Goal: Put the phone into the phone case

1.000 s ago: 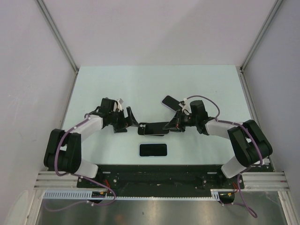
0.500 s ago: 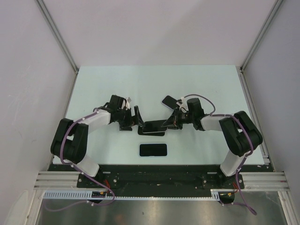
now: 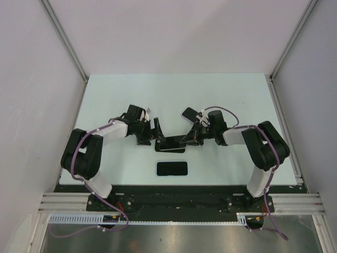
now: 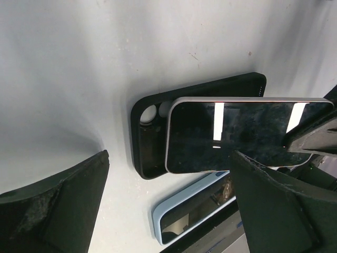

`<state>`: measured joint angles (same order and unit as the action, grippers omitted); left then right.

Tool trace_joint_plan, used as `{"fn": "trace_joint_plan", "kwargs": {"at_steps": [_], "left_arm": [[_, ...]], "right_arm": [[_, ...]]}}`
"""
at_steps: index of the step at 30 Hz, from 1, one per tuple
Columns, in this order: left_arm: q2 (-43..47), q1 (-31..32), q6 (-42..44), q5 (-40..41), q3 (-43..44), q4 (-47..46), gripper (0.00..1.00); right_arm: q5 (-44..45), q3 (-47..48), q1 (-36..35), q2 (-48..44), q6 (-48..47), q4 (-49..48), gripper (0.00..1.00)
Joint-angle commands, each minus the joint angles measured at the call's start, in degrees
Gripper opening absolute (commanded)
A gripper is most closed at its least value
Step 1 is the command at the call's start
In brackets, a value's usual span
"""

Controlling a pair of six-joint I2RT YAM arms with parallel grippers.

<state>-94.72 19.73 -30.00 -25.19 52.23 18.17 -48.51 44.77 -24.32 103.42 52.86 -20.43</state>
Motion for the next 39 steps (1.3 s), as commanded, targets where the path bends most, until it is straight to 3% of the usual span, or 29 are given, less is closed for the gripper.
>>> {"fn": "trace_joint_plan", "kwargs": {"at_steps": [1, 11, 28, 39], "left_arm": [[-0.6, 1.3, -0.7, 0.8, 2.3, -0.4, 1.00], [-2.8, 5.4, -1.1, 2.1, 3.3, -0.4, 1.00], [-5.3, 8.2, -1.7, 2.9, 4.2, -0.5, 1.00], [1.5, 8.7, -0.5, 7.9, 2.2, -0.4, 1.00]], "right_arm": [[-2.0, 2.1, -0.9, 0.8, -1.3, -0.7, 0.03], [0.6, 2.2, -1.3, 5.7, -4.1, -2.2, 0.03], [1.5, 2.1, -5.0, 13.0, -0.4, -9.6, 0.03], [4.2, 2.1, -4.8, 10.9, -3.9, -4.1, 0.04]]}}
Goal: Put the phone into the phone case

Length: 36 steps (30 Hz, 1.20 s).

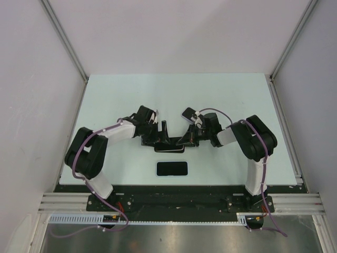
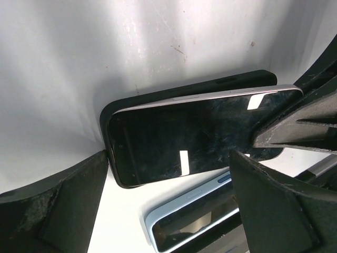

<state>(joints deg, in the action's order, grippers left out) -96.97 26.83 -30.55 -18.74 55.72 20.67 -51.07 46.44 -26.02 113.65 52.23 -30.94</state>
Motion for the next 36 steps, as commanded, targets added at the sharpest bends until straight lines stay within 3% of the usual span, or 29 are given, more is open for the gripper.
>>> {"fn": "trace_joint_plan", "kwargs": {"at_steps": [1, 7, 13, 22, 36], "left_arm": [[4.7, 1.6, 0.7, 1.8, -1.6, -3.0, 1.00], [15.1, 1.6, 4.0, 8.9, -3.3, -2.6, 1.00], [20.8, 1.6, 5.5, 10.8, -4.1, -2.2, 0.91], [19.5, 2.0, 6.1, 8.3, -4.8, -2.4, 0.76], [13.5, 8.5, 3.9, 12.5, -2.0, -2.4, 0.65]], "right_arm": [[7.1, 0.5, -3.2, 0.6, -3.6, 6.9, 0.05], [8.9, 0.4, -3.5, -0.4, -6.1, 10.5, 0.06], [9.8, 0.4, -3.6, 0.1, -6.8, 11.6, 0.07], [11.1, 0.4, -3.9, 0.1, -7.8, 13.5, 0.08], [12.1, 1.6, -4.3, 1.2, -12.1, 19.2, 0.13]]}}
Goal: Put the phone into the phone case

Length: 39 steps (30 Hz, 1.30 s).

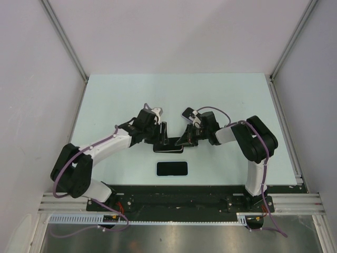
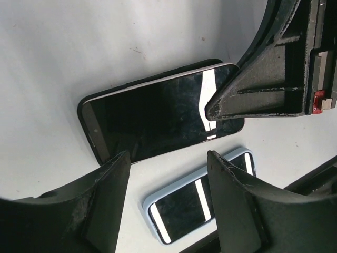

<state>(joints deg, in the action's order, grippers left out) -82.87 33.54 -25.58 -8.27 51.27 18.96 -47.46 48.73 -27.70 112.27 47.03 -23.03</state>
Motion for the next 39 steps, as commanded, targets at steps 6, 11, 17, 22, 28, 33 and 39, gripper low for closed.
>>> {"fn": "trace_joint_plan", "kwargs": {"at_steps": [6, 11, 17, 22, 28, 33, 39], "left_arm": [[-3.8, 3.4, -1.8, 3.4, 3.1, -0.7, 0.59], [-6.9, 4.3, -1.6, 5.1, 3.3, -0.8, 0.55], [-9.6, 4.5, -2.1, 6.2, 2.5, -0.8, 0.47], [-10.6, 4.6, -1.8, 6.0, 2.3, -0.7, 0.45], [-10.9, 4.7, -1.9, 6.6, 2.1, -0.8, 0.44], [-11.7, 4.9, -1.8, 7.0, 2.1, -0.7, 0.44], [-12.2, 5.0, -1.8, 7.4, 1.8, -0.7, 0.42]], "right_arm": [[10.7, 1.5, -3.4, 2.8, -10.5, 16.0, 0.20], [16.6, 4.8, -4.8, 2.4, -14.5, 24.5, 0.29], [24.7, 7.4, -6.7, 2.3, -18.2, 32.4, 0.33], [31.4, 10.1, -8.3, 2.2, -20.5, 38.4, 0.34], [37.1, 13.0, -9.9, 2.1, -22.1, 44.2, 0.35], [38.7, 13.9, -10.6, 1.3, -22.5, 46.4, 0.38], [38.8, 15.0, -11.2, -0.1, -22.3, 47.9, 0.41]]}}
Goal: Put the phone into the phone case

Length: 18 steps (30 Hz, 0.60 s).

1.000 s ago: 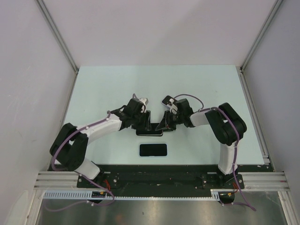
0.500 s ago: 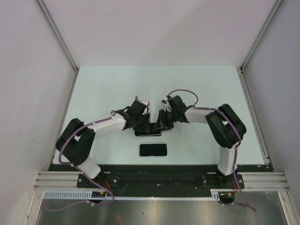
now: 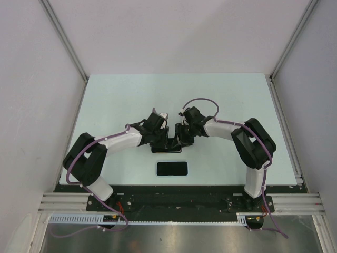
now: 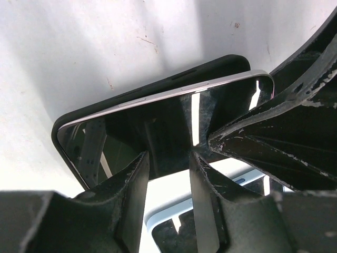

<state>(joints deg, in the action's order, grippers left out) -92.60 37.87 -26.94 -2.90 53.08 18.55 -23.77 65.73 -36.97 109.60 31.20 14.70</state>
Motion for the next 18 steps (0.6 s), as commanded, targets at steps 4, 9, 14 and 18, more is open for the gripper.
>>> {"fn": "trace_joint_plan", "kwargs": {"at_steps": [4, 9, 14, 18], "left_arm": [[-2.7, 0.7, -0.2, 1.9, 0.0, -0.3, 0.42], [-2.9, 0.7, -0.4, 2.1, -0.3, -0.3, 0.41], [-3.3, 0.8, -0.5, 2.6, -0.6, -0.4, 0.41], [-3.3, 0.9, -0.7, 2.5, -1.0, -0.3, 0.41]], "right_arm": [[16.6, -1.6, -2.2, 1.4, -6.5, 11.8, 0.42], [19.4, -0.4, -2.9, 1.1, -7.1, 14.4, 0.44], [22.6, 1.1, -4.1, 1.1, -7.9, 17.6, 0.46], [23.7, 1.9, -4.7, 0.8, -8.0, 18.3, 0.46]]}}
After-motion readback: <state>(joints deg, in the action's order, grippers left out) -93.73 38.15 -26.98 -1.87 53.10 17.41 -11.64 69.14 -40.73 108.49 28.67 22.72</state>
